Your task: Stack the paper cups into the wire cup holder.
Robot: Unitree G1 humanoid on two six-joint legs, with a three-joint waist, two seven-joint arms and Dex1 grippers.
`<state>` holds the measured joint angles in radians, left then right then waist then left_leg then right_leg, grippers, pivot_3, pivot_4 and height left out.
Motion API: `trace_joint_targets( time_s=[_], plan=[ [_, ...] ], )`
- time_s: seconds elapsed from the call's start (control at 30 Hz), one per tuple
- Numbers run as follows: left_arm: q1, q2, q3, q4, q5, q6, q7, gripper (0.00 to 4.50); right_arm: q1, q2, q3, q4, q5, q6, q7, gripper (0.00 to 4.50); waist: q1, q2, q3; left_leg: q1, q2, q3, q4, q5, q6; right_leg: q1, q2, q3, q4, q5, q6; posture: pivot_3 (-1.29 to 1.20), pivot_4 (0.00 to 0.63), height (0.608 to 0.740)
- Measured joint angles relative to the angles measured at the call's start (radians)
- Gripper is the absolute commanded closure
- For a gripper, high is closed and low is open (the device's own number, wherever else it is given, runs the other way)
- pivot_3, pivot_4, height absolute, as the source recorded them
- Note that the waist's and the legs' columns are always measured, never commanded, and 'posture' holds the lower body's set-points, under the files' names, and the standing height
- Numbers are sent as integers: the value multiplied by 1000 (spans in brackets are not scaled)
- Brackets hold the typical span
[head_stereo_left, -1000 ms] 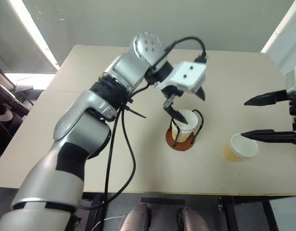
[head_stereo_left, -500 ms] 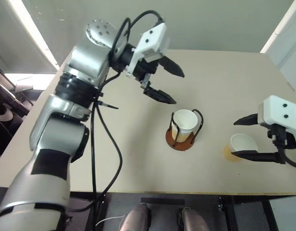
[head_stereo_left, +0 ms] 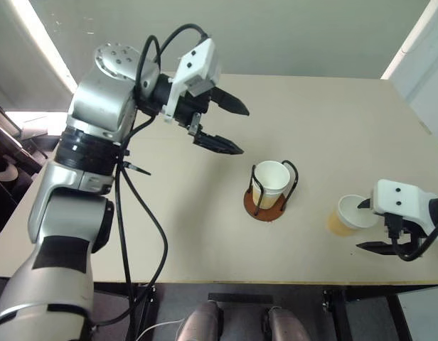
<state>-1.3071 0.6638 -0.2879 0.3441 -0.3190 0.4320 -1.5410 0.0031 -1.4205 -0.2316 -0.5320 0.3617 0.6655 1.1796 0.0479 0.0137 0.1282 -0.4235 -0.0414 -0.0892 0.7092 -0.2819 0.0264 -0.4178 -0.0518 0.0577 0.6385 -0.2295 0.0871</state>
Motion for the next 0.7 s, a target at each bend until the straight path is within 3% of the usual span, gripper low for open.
trace_joint_targets(
  time_s=[0.13, 0.2, 0.27, 0.37, 0.57, 0.6, 0.7],
  plan=[
    [18, 6, 13, -42, 0, 28, 12, 29, -68, 8, 99, 38, -44, -43, -5, 0, -3, 0, 0, 1, 0, 0, 0, 0, 0, 0, 0, 0, 0, 0, 0, 0, 150, 740],
    [33, 10, 14, -53, 0, 36, 22, 0, -96, 25, 145, 56, -66, -58, -11, 353, -4, 0, 0, 1, 0, 0, 0, 0, 0, 0, 0, 0, 0, 0, 0, 0, 150, 740],
    [45, 15, 14, -67, 0, 48, 28, 0, -133, 47, 199, 73, -89, -67, -16, 882, -6, 0, 0, 1, 0, 0, 0, 0, 0, 0, 0, 0, 0, 0, 0, 0, 150, 740],
    [64, 28, 21, -97, 0, 59, 43, 0, -177, 67, 247, 80, -110, -71, -15, 2016, -8, 0, 0, 1, 0, 0, 0, 0, 0, 0, 0, 0, 0, 0, 0, 0, 150, 740],
    [142, 68, 42, -148, 1, 77, 81, 0, -221, 75, 256, 61, -108, -41, 7, 4235, -11, 0, 0, 1, 0, 0, 0, 0, 0, 0, 0, 0, 0, 0, 0, 0, 150, 740],
    [154, 75, 46, -150, 1, 77, 84, 0, -227, 75, 256, 54, -104, -32, 12, 4494, -11, 0, 0, 1, 0, 0, 0, 0, 0, 0, 0, 0, 0, 0, 0, 0, 150, 740],
    [193, 122, 66, -154, 1, 75, 89, 0, -262, 71, 250, 37, -68, -1, 38, 4494, -15, 0, 0, 1, 0, 0, 0, 0, 0, 0, 0, 0, 0, 0, 0, 0, 150, 740]
  ],
)
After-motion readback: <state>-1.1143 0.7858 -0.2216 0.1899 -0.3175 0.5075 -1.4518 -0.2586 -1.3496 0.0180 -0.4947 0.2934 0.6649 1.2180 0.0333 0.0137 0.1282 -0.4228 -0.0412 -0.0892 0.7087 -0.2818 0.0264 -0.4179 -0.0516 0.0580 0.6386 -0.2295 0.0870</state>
